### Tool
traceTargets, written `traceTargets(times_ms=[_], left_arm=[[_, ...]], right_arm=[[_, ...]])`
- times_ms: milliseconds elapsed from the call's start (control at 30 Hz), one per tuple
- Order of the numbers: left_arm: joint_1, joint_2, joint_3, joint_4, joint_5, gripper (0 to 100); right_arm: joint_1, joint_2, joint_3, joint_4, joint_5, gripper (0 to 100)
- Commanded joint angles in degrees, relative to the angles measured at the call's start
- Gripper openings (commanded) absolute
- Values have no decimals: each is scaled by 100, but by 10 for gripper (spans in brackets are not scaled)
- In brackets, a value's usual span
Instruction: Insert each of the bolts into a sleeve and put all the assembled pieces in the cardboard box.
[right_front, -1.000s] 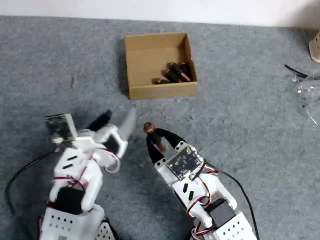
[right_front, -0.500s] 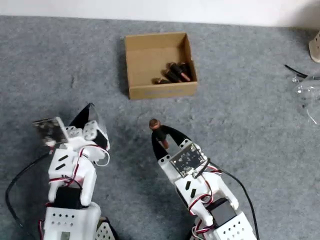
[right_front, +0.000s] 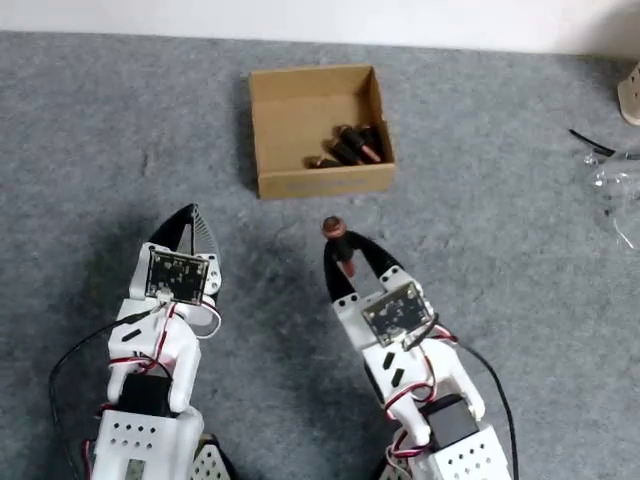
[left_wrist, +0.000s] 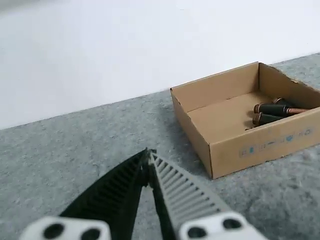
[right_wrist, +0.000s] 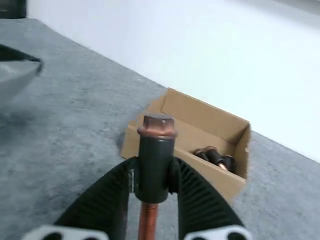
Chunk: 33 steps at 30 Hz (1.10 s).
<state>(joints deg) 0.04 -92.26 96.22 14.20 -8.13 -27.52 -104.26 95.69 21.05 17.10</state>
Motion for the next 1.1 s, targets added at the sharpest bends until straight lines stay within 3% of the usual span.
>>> traceTargets(times_ms=[0, 500, 767, 1067], left_arm=[[84, -22, 154, -123, -35, 6], [119, -13, 154, -149, -35, 6], [127, -13, 154, -158, -35, 6], [127, -13, 154, -141, -35, 6]], right_arm=[[233, -57, 567, -92, 35, 5], [224, 426, -453, 400, -97, 6], [259, 3697, -2246, -514, -123, 5], [840, 8136, -5974, -488, -132, 5]])
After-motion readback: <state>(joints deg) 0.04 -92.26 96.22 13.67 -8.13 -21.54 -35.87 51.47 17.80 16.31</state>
